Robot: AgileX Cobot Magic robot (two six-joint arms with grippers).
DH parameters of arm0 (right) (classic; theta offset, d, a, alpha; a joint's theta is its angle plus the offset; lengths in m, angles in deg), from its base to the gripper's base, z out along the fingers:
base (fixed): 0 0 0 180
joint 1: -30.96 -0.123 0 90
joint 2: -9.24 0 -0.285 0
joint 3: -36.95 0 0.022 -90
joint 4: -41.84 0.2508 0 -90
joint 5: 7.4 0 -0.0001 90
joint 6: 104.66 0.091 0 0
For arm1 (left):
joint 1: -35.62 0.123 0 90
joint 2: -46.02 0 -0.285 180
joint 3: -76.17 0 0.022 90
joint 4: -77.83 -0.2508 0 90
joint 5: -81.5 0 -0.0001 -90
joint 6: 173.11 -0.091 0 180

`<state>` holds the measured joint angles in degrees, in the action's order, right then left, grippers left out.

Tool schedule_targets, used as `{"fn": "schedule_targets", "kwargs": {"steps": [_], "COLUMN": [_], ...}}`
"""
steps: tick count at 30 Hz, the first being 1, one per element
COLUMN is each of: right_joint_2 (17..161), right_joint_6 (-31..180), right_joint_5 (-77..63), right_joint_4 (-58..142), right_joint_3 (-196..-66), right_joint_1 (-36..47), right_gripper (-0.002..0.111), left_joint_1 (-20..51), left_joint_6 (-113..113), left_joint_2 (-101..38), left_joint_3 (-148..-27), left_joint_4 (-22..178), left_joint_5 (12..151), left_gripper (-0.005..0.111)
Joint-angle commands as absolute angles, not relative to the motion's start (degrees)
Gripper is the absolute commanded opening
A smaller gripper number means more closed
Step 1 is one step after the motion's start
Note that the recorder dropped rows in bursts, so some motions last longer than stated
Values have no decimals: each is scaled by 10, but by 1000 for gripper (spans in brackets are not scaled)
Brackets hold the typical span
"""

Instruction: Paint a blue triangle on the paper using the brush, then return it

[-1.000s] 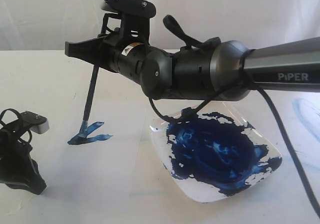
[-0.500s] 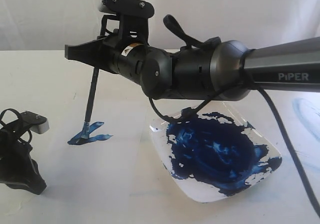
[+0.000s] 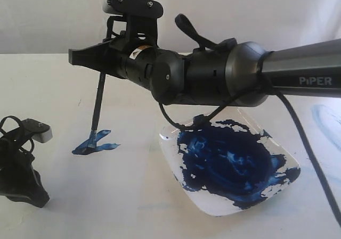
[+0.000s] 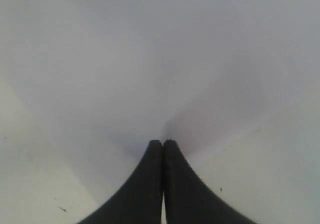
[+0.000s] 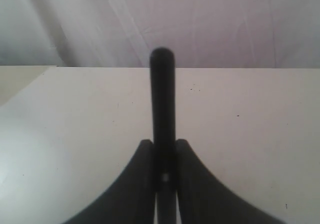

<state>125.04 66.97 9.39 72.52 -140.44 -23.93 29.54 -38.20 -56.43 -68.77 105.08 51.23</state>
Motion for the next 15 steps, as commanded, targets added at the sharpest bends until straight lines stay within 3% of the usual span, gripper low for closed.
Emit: {"fn": "schedule_targets", "kwargs": {"steps": [1,15], "right_joint_2": [1239,1228], "right_joint_6": [650,649], "right_joint_5": [64,26], "right_joint_4": [719,719], "right_joint_3": [-1406,-1405], "right_joint_1": [-226,-198], "right_gripper": [0,0], "left_joint_1": [298,298], "left_joint_6": [-381,-381], "left_joint_2": [-561,-561], "left_joint_3": [-684,-684], "left_joint_4": [1058,1058], "left_joint_5": [501,501], "left_gripper": [0,0]}}
